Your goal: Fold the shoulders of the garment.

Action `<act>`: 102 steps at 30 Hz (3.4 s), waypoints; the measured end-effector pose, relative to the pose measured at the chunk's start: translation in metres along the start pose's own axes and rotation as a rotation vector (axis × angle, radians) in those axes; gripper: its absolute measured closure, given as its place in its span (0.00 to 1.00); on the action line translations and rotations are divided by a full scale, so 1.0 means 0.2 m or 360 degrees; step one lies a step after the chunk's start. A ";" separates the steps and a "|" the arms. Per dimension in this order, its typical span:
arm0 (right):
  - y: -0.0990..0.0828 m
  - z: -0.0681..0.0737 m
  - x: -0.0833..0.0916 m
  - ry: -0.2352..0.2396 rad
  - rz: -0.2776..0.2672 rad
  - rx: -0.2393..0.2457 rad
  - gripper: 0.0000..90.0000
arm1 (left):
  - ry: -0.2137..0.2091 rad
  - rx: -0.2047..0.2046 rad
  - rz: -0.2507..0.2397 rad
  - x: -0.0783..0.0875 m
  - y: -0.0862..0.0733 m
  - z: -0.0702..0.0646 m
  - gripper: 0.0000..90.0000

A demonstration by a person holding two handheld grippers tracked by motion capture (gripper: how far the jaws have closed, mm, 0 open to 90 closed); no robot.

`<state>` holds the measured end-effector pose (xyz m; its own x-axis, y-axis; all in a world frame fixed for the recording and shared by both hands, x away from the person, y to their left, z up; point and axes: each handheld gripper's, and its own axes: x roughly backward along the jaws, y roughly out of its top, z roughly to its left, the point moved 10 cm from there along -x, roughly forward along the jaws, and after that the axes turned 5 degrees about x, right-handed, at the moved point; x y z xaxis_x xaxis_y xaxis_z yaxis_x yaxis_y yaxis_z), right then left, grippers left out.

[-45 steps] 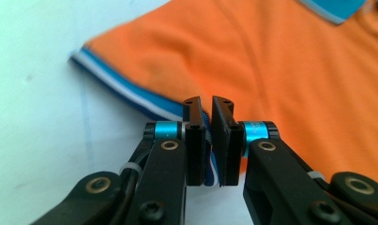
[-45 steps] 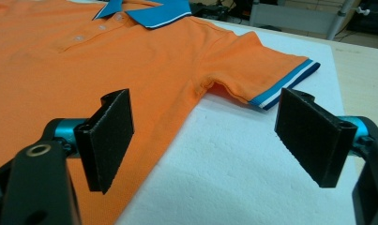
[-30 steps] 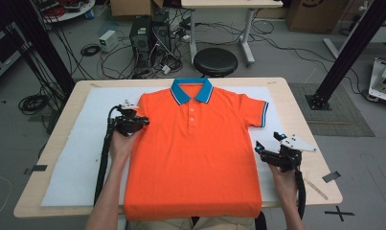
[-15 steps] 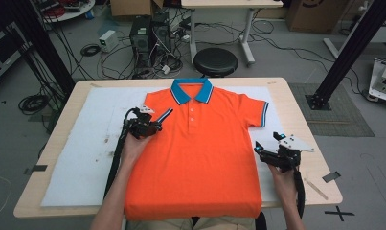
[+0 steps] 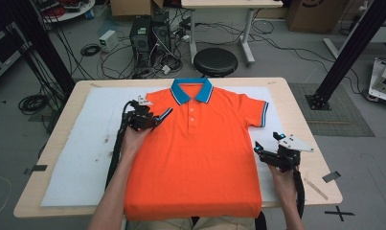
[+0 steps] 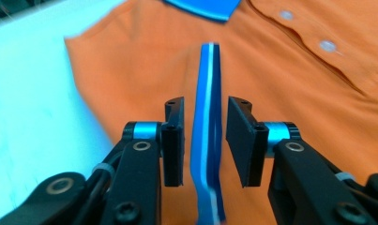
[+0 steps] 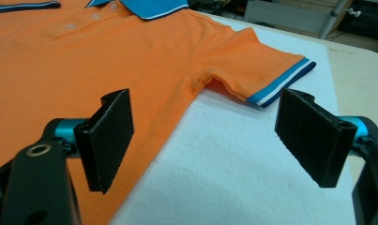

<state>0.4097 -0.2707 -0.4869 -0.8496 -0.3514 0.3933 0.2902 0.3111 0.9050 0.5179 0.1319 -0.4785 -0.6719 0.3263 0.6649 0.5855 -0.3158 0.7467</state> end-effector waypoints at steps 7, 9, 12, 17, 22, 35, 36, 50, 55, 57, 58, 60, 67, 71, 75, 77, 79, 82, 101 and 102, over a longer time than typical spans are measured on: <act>0.00 0.00 0.00 -0.0002 0.0006 0.0001 0.23 | 0.0035 -0.0003 0.0193 -0.18 -0.04 0.00 0.71; 0.00 0.00 0.00 -0.0002 0.0005 0.0007 0.23 | 0.0046 -0.0009 0.0183 -0.17 -0.03 0.00 0.78; 0.00 0.00 0.00 -0.0001 0.0017 0.0003 0.23 | 0.0040 -0.0002 0.0165 -0.16 -0.02 0.01 0.91; 0.00 0.00 -0.01 -0.0004 0.0016 0.0008 0.23 | -0.0176 0.0061 0.0058 -0.12 0.04 -0.06 0.94; 0.00 0.00 -0.01 -0.0004 0.0015 0.0008 0.23 | -0.0219 -0.0053 0.0098 -0.13 0.05 -0.15 0.79; 0.00 0.00 -0.01 -0.0015 0.0020 0.0016 0.23 | 0.0083 0.0088 0.0073 0.12 -0.10 0.20 0.73; 0.00 0.00 -0.01 -0.0015 0.0020 0.0016 0.23 | 0.0083 0.0088 0.0073 0.12 -0.10 0.20 0.73; -0.01 0.00 -0.01 -0.0029 0.0027 0.0013 0.23 | 0.0236 0.0196 0.0187 0.09 -0.27 0.36 0.71; -0.01 0.00 -0.01 -0.0028 0.0029 0.0010 0.23 | -0.0003 0.0200 0.0051 0.09 -0.21 0.27 0.66; 0.00 0.00 -0.01 -0.0029 0.0026 0.0014 0.23 | -0.0033 0.0178 0.0065 0.07 -0.21 0.23 0.66; 0.00 0.00 -0.01 -0.0029 0.0026 0.0014 0.23 | -0.0033 0.0178 0.0065 0.07 -0.21 0.23 0.66; 0.00 0.00 -0.01 -0.0032 0.0023 0.0021 0.23 | 0.0044 0.0123 0.0151 0.04 -0.24 0.23 0.66; 0.00 0.00 0.00 -0.0034 0.0023 0.0018 0.23 | 0.0047 0.0188 0.0123 0.08 -0.24 0.29 0.63; 0.00 0.00 0.00 -0.0030 0.0011 0.0000 0.23 | -0.0020 0.0212 -0.0050 0.17 -0.19 0.29 0.57; 0.00 -0.01 0.00 -0.0032 0.0004 -0.0007 0.23 | -0.0047 0.0193 -0.0191 0.27 -0.18 0.29 0.49; 0.00 -0.01 0.00 -0.0032 0.0002 -0.0014 0.23 | -0.0088 0.0177 -0.0251 0.31 -0.20 0.28 0.47; 0.00 -0.01 0.00 -0.0032 0.0006 -0.0027 0.23 | -0.0094 0.0161 -0.0304 0.36 -0.23 0.28 0.44; 0.00 -0.01 0.00 -0.0031 0.0002 -0.0035 0.23 | -0.0110 0.0160 -0.0344 0.40 -0.27 0.28 0.43; 0.00 -0.03 0.00 -0.0037 0.0002 -0.0092 0.23 | -0.0057 0.0231 -0.0489 0.54 -0.56 0.32 0.40; 0.00 -0.03 0.00 -0.0037 0.0002 -0.0092 0.23 | -0.0057 0.0231 -0.0489 0.54 -0.56 0.32 0.40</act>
<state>0.4113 -0.2764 -0.4865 -0.8591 -0.3304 0.3910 0.3155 0.2598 0.9127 0.4094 0.2584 -0.4885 -0.8121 0.4182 0.4070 0.4186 -0.0685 0.9056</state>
